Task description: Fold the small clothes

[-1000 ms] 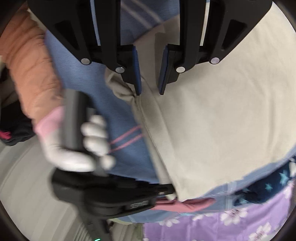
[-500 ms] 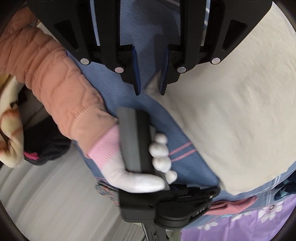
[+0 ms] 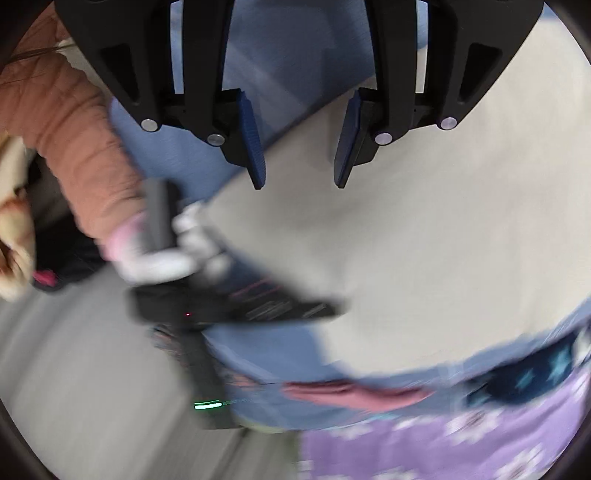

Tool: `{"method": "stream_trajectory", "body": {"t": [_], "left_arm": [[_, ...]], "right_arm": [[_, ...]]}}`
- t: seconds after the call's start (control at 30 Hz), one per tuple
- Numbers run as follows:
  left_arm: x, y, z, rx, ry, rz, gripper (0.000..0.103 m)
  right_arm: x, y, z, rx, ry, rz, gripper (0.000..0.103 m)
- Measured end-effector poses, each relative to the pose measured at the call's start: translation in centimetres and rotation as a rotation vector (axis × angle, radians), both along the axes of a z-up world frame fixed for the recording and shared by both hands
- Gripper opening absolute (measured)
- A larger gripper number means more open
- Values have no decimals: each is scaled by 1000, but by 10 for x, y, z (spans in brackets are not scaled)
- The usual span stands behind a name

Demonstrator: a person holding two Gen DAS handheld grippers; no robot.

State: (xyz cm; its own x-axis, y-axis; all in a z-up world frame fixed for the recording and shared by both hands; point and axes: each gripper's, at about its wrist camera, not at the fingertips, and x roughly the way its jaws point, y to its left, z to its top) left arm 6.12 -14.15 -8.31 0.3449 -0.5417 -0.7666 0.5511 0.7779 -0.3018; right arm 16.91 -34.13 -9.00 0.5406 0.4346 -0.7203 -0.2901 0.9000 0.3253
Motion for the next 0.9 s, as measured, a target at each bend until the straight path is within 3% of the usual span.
{"method": "stream_trajectory", "body": {"t": [0.1,0.23,0.3,0.37,0.5,0.57,0.67,0.8,0.9], "left_arm": [[-8,49,3,-47,-8,89,39],[-10,132,25,-78,-74,277,39],[-12,184,31,-65,-120,406,39],[-13,233,30,-59,-134,529,38],[-24,319,16,-59,-120,711,31],[-26,340,9,-76,-91,730,31],[-21,353,-7,-101,-36,676,31],[-17,344,-9,-95,-66,563,35],[-10,334,-9,-132,-75,492,36]], "right_arm": [[-6,5,-1,-39,-23,-4,0],[-17,7,11,-93,-36,-80,0],[-13,2,17,-128,-46,-128,2],[-21,8,31,-157,-71,-155,12],[-26,54,56,-184,-109,-93,17],[-23,82,61,-194,-122,-39,23],[-22,134,68,-198,-136,67,23],[-18,198,73,-219,-150,184,27],[-18,235,74,-243,-154,245,29]]}}
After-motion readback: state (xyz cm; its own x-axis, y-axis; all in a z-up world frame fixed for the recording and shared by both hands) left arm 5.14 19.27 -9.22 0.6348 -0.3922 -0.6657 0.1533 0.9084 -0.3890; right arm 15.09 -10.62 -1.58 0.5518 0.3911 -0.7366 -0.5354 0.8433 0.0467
